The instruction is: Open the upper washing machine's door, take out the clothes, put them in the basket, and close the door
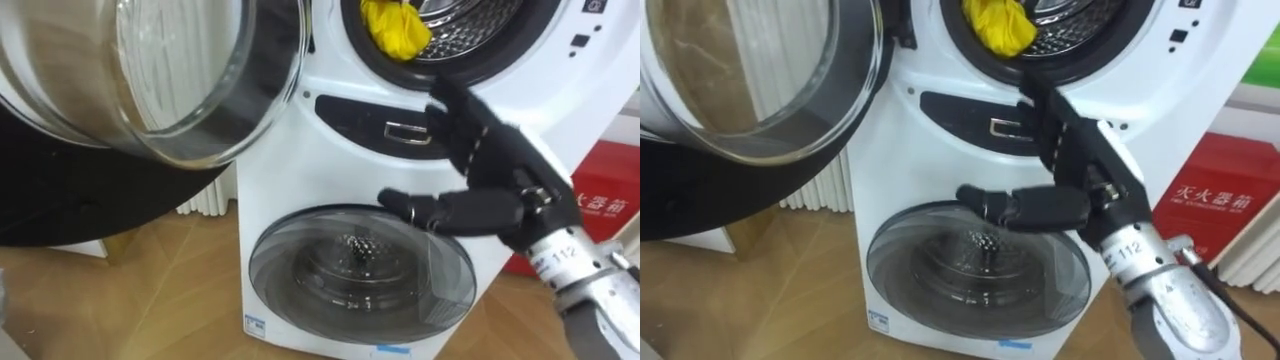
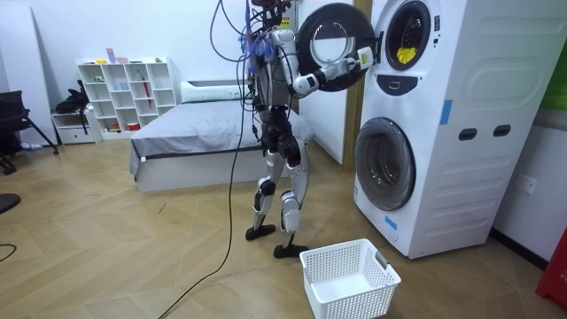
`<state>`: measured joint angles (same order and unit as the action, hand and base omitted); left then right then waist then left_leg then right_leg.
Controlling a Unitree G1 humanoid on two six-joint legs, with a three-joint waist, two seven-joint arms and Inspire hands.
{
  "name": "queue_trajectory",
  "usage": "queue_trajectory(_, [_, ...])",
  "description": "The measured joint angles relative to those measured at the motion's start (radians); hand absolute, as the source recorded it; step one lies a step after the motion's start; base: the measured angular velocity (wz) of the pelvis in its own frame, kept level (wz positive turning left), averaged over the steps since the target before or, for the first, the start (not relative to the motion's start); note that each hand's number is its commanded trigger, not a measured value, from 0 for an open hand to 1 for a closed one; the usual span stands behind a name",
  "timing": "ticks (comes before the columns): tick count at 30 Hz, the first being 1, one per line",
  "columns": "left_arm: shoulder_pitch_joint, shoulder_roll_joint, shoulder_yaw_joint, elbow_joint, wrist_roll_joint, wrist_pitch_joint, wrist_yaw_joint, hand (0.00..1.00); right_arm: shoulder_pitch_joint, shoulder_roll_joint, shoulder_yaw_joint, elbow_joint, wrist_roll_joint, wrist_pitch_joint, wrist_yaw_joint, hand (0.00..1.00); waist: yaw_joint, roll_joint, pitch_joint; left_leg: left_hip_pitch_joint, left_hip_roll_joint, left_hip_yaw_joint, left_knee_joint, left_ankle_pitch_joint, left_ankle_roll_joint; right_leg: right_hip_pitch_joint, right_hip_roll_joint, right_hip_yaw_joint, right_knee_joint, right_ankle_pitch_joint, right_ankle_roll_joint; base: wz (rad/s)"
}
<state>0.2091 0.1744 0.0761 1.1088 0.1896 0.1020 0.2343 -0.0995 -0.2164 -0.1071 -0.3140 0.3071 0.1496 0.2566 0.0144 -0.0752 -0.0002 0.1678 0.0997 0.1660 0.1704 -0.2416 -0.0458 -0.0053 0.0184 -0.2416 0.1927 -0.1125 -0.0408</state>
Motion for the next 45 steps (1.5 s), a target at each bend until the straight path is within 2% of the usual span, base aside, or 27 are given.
queue_trajectory(2, [0.001, 0.006, -0.001, -0.001, 0.000, 0.002, 0.000, 0.00, -0.001, 0.000, 0.007, 0.004, 0.006, 0.000, -0.014, 0.00, 0.019, -0.008, 0.0029, -0.008, 0.009, 0.007, 0.048, -0.010, -0.016, 0.002, 0.000, -0.002, 0.025, -0.021, -0.007, -0.05])
queue_trajectory(4, [-0.001, 0.027, -0.001, 0.001, 0.001, 0.005, 0.001, 0.00, -0.010, 0.005, 0.015, 0.036, 0.013, 0.000, -0.032, 0.00, 0.027, -0.031, 0.0056, -0.059, 0.031, 0.016, 0.205, -0.035, -0.027, 0.002, 0.001, 0.007, 0.071, -0.071, -0.028, 0.00])
queue_trajectory(7, [0.022, 0.027, -0.001, 0.002, 0.002, 0.027, 0.000, 0.00, -0.036, -0.007, 0.017, 0.078, 0.006, 0.000, -0.075, 0.00, 0.041, -0.019, 0.0083, -0.147, 0.083, 0.011, 0.450, -0.037, -0.018, 0.035, 0.017, 0.015, 0.091, -0.103, -0.054, -0.07])
queue_trajectory(9, [0.029, 0.025, -0.004, 0.001, 0.003, 0.038, -0.006, 0.00, -0.039, -0.015, 0.020, 0.089, 0.005, 0.000, -0.107, 0.00, 0.046, -0.019, 0.0089, -0.206, 0.069, -0.006, 0.482, -0.055, 0.000, 0.046, 0.018, 0.014, 0.102, -0.127, -0.071, 0.00])
queue_trajectory(10, [0.032, 0.024, -0.012, 0.000, 0.003, 0.047, -0.009, 0.00, -0.051, -0.017, 0.030, 0.111, 0.005, 0.001, -0.124, 0.00, 0.046, -0.020, 0.0140, -0.261, 0.056, -0.005, 0.475, -0.059, 0.001, 0.057, 0.018, 0.017, 0.100, -0.131, -0.071, -0.07])
queue_trajectory(12, [0.035, 0.020, -0.012, -0.001, 0.002, 0.054, -0.010, 0.00, -0.058, -0.017, 0.052, 0.129, -0.004, 0.002, -0.147, 0.00, 0.057, -0.019, 0.0151, -0.342, 0.027, 0.000, 0.393, -0.049, -0.004, 0.068, 0.015, 0.016, 0.099, -0.142, -0.076, -0.26])
queue_trajectory(14, [0.038, 0.018, -0.009, -0.001, 0.002, 0.056, -0.009, 0.00, -0.059, -0.016, 0.062, 0.133, -0.001, 0.003, -0.159, 0.00, 0.075, -0.015, 0.0156, -0.395, 0.015, -0.003, 0.286, 0.041, 0.007, 0.080, 0.016, 0.025, 0.098, -0.158, -0.077, -0.29])
queue_trajectory(16, [0.044, 0.012, -0.010, -0.001, 0.001, 0.060, -0.009, 0.00, -0.059, -0.028, 0.082, 0.134, 0.017, 0.001, -0.186, 0.00, 0.071, -0.028, -0.0025, -0.394, -0.005, -0.003, 0.207, 0.156, 0.032, 0.111, 0.010, 0.036, 0.077, -0.173, -0.065, -0.01])
queue_trajectory(17, [0.041, 0.011, -0.010, -0.003, 0.001, 0.060, -0.009, 0.00, -0.061, -0.029, 0.087, 0.134, 0.023, 0.001, -0.192, 0.00, 0.070, -0.035, -0.0025, -0.387, -0.011, 0.001, 0.198, 0.160, 0.036, 0.116, 0.005, 0.037, 0.074, -0.173, -0.062, 0.07])
queue_trajectory(18, [0.039, 0.006, -0.010, -0.006, 0.002, 0.059, -0.009, 0.00, -0.068, -0.034, 0.096, 0.134, 0.027, 0.000, -0.198, 0.00, 0.069, -0.046, -0.0073, -0.374, -0.020, 0.004, 0.199, 0.155, 0.038, 0.126, -0.001, 0.038, 0.058, -0.171, -0.057, 0.07])
queue_trajectory(20, [0.035, 0.002, -0.009, -0.012, 0.004, 0.058, -0.010, 0.00, -0.069, -0.038, 0.105, 0.132, 0.037, -0.021, -0.199, 0.00, 0.048, -0.045, -0.0024, -0.373, -0.025, -0.006, 0.225, 0.150, 0.042, 0.148, -0.006, 0.041, 0.050, -0.155, -0.042, 0.08])
queue_trajectory(21, [0.042, 0.002, -0.010, -0.013, 0.008, 0.060, -0.018, 0.00, -0.068, -0.042, 0.105, 0.134, 0.038, -0.028, -0.204, 0.00, 0.027, -0.033, 0.0088, -0.384, -0.032, -0.001, 0.261, 0.134, 0.043, 0.173, -0.011, 0.055, 0.043, -0.151, -0.038, -0.03])
queue_trajectory(22, [0.038, 0.001, -0.010, -0.013, 0.010, 0.064, -0.031, 0.00, -0.073, -0.060, 0.103, 0.131, 0.039, -0.030, -0.214, 0.00, 0.017, -0.030, 0.0010, -0.383, -0.039, -0.001, 0.242, 0.135, 0.044, 0.178, -0.013, 0.048, 0.044, -0.158, -0.026, -0.10])
queue_trajectory(26, [0.013, 0.002, -0.022, -0.033, 0.011, 0.070, -0.035, 0.00, -0.073, -0.065, 0.085, 0.115, 0.043, -0.048, -0.241, 0.00, 0.014, -0.026, 0.0035, -0.345, -0.055, 0.054, 0.206, 0.108, 0.057, 0.175, -0.043, 0.047, 0.074, -0.182, 0.015, -0.11])
queue_trajectory(28, [-0.005, 0.002, -0.029, -0.033, 0.010, 0.079, -0.047, 0.00, -0.070, -0.067, 0.093, 0.113, 0.028, -0.055, -0.254, 0.00, -0.002, -0.019, 0.0035, -0.312, -0.070, 0.087, 0.189, 0.088, 0.074, 0.132, -0.083, 0.036, 0.210, -0.210, 0.063, -0.17])
queue_trajectory(29, [-0.011, 0.002, -0.029, -0.033, 0.010, 0.081, -0.047, 0.00, -0.066, -0.067, 0.099, 0.112, 0.025, -0.059, -0.255, 0.00, -0.009, -0.016, 0.0042, -0.298, -0.074, 0.096, 0.179, 0.085, 0.078, 0.113, -0.096, 0.030, 0.263, -0.211, 0.065, -0.14])
queue_trajectory(31, [-0.029, 0.010, -0.049, -0.035, 0.011, 0.084, -0.047, 0.00, -0.045, -0.068, 0.102, 0.121, 0.000, -0.085, -0.271, 0.00, -0.018, -0.014, 0.0098, -0.252, -0.097, 0.108, 0.159, 0.059, 0.096, 0.055, -0.155, 0.003, 0.449, -0.203, 0.074, -0.03])
queue_trajectory(32, [-0.029, 0.011, -0.056, -0.036, 0.011, 0.084, -0.047, 0.00, -0.040, -0.068, 0.102, 0.124, -0.006, -0.088, -0.276, 0.00, -0.022, -0.008, 0.0120, -0.242, -0.098, 0.108, 0.159, 0.054, 0.098, 0.054, -0.164, -0.005, 0.471, -0.192, 0.077, 0.04])
queue_trajectory(33, [-0.043, 0.012, -0.069, -0.041, 0.011, 0.083, -0.048, 0.00, -0.023, -0.066, 0.100, 0.135, -0.015, -0.100, -0.285, 0.00, -0.025, 0.003, 0.0121, -0.219, -0.097, 0.100, 0.153, 0.043, 0.105, 0.055, -0.166, -0.012, 0.498, -0.160, 0.081, 0.10])
queue_trajectory(34, [-0.044, 0.014, -0.072, -0.043, 0.018, 0.082, -0.050, 0.00, -0.003, -0.061, 0.087, 0.149, -0.034, -0.115, -0.285, 0.00, -0.040, 0.031, 0.0096, -0.199, -0.090, 0.075, 0.150, 0.033, 0.110, 0.044, -0.144, -0.008, 0.516, -0.131, 0.080, 0.12])
queue_trajectory(35, [-0.044, 0.018, -0.072, -0.048, 0.020, 0.080, -0.049, 0.00, 0.008, -0.060, 0.081, 0.149, -0.043, -0.121, -0.285, 0.00, -0.044, 0.035, 0.0107, -0.192, -0.088, 0.067, 0.144, 0.032, 0.116, 0.037, -0.133, 0.002, 0.509, -0.141, 0.081, 0.12])
queue_trajectory(36, [-0.048, 0.027, -0.072, -0.060, 0.020, 0.070, -0.049, 0.00, 0.017, -0.060, 0.069, 0.149, -0.045, -0.125, -0.283, 0.00, -0.046, 0.036, 0.0108, -0.187, -0.085, 0.064, 0.123, 0.037, 0.125, 0.004, -0.110, 0.023, 0.453, -0.181, 0.074, 0.10])
queue_trajectory(38, [-0.051, 0.038, -0.072, -0.061, 0.029, 0.067, -0.049, 0.00, 0.024, -0.063, 0.062, 0.150, -0.043, -0.123, -0.278, 0.00, -0.053, 0.032, 0.0104, -0.187, -0.082, 0.060, 0.106, 0.052, 0.121, -0.041, -0.088, 0.028, 0.328, -0.191, 0.065, 0.10])
queue_trajectory(39, [-0.050, 0.041, -0.073, -0.061, 0.031, 0.066, -0.049, 0.00, 0.025, -0.066, 0.058, 0.151, -0.032, -0.115, -0.277, 0.00, -0.056, 0.027, 0.0101, -0.183, -0.088, 0.057, 0.105, 0.053, 0.122, -0.048, -0.084, 0.044, 0.201, -0.152, 0.066, 0.25])
queue_trajectory(40, [-0.047, 0.042, -0.075, -0.060, 0.032, 0.067, -0.049, 0.00, 0.031, -0.068, 0.056, 0.151, -0.016, -0.111, -0.277, 0.00, -0.071, 0.016, 0.0085, -0.174, -0.102, 0.044, 0.105, 0.050, 0.123, -0.045, -0.091, 0.047, 0.138, -0.052, 0.049, 0.29])
queue_trajectory(41, [-0.040, 0.040, -0.080, -0.059, 0.033, 0.067, -0.048, 0.00, 0.039, -0.069, 0.054, 0.150, -0.007, -0.108, -0.277, 0.00, -0.070, 0.014, 0.0037, -0.171, -0.103, 0.036, 0.102, 0.048, 0.119, -0.035, -0.091, 0.046, 0.121, -0.054, 0.055, 0.22])
queue_trajectory(45, [-0.001, 0.038, -0.079, -0.057, 0.053, 0.079, -0.042, 0.00, 0.041, -0.069, 0.046, 0.146, 0.039, -0.092, -0.264, 0.00, -0.060, 0.015, 0.0010, -0.157, -0.089, 0.037, 0.080, 0.055, 0.104, -0.012, -0.069, 0.039, 0.054, -0.025, 0.035, -0.06])
